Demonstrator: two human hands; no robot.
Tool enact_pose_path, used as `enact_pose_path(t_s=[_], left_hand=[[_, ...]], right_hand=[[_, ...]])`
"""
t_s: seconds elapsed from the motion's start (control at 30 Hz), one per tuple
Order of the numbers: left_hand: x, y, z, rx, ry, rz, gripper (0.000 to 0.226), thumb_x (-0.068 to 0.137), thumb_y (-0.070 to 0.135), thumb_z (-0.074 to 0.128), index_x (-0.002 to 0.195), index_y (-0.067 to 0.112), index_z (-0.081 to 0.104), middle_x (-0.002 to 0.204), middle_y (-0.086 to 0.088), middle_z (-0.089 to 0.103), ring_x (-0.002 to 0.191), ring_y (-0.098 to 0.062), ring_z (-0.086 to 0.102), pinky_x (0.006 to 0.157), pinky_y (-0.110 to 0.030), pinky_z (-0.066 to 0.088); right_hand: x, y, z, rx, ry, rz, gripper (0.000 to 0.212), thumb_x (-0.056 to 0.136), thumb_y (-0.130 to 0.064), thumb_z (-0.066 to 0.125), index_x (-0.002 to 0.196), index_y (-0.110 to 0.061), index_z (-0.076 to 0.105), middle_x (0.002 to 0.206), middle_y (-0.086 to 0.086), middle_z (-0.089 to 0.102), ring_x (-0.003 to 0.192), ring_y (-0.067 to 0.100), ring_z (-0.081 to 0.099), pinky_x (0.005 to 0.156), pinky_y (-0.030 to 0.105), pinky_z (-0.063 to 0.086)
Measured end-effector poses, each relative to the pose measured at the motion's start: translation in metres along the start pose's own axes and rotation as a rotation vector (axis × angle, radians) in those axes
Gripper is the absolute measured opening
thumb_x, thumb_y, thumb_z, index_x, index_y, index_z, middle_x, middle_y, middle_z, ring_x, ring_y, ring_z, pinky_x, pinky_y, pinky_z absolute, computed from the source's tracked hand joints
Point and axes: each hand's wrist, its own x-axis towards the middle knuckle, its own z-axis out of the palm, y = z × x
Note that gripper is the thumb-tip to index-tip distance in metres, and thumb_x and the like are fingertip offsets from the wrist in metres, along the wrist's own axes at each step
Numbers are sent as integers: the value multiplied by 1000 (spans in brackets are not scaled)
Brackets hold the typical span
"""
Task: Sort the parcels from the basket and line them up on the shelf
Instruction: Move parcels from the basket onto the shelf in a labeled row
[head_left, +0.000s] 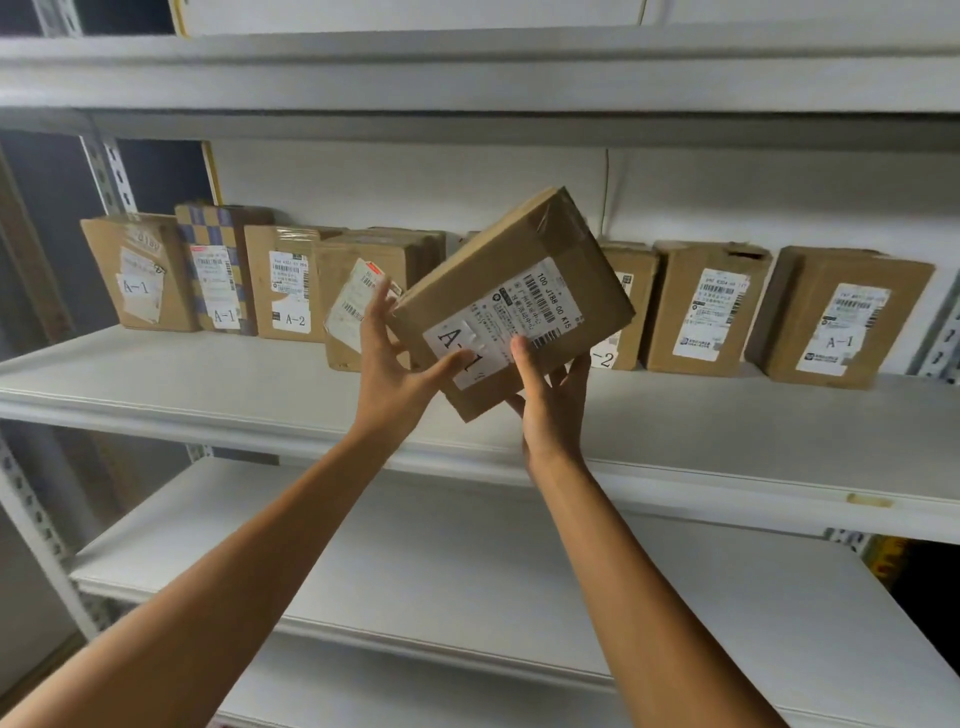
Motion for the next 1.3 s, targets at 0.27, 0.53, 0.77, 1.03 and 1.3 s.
enact_pose_path(t_s=[0.27, 0.53, 0.77, 1.03, 1.3], left_hand=[[32, -23, -2, 104, -89, 8, 40, 71, 30, 83, 103, 18, 61, 103, 5, 68, 92, -3, 66, 78, -29, 59], [51, -72, -1, 150, -204, 11, 43, 78, 28, 78, 113, 13, 59, 97, 13, 62, 91, -5, 62, 80, -30, 58], [79, -104, 0, 350, -194, 266, 72, 83, 9, 69, 144, 15, 32, 134, -9, 45, 107, -14, 53, 81, -24, 55], [114, -118, 13, 684, -330, 563, 73, 81, 3, 71, 145, 9, 36, 144, -25, 29, 121, -35, 47, 92, -37, 49], [117, -131, 25, 623, -268, 560, 57, 89, 10, 63, 140, 20, 38, 134, -22, 37, 111, -38, 50, 81, -44, 56]], right_hand=[[27, 11, -10, -109, 136, -88, 67, 77, -26, 78, 134, -12, 46, 120, 2, 67, 105, 14, 67, 88, 31, 56], [54, 41, -8, -272, 150, -117, 60, 85, -17, 73, 139, -16, 45, 124, 1, 66, 111, 11, 63, 86, 22, 55], [86, 66, 9, -527, 101, -124, 51, 86, -26, 73, 130, -14, 51, 114, -4, 68, 102, 9, 66, 87, 29, 56], [130, 68, 16, -776, 213, -179, 48, 86, -33, 70, 127, -14, 52, 118, -2, 66, 105, 16, 63, 93, 38, 52], [140, 70, 1, -837, 175, -220, 50, 81, -42, 71, 122, -19, 53, 113, 0, 67, 100, 15, 64, 87, 36, 54]])
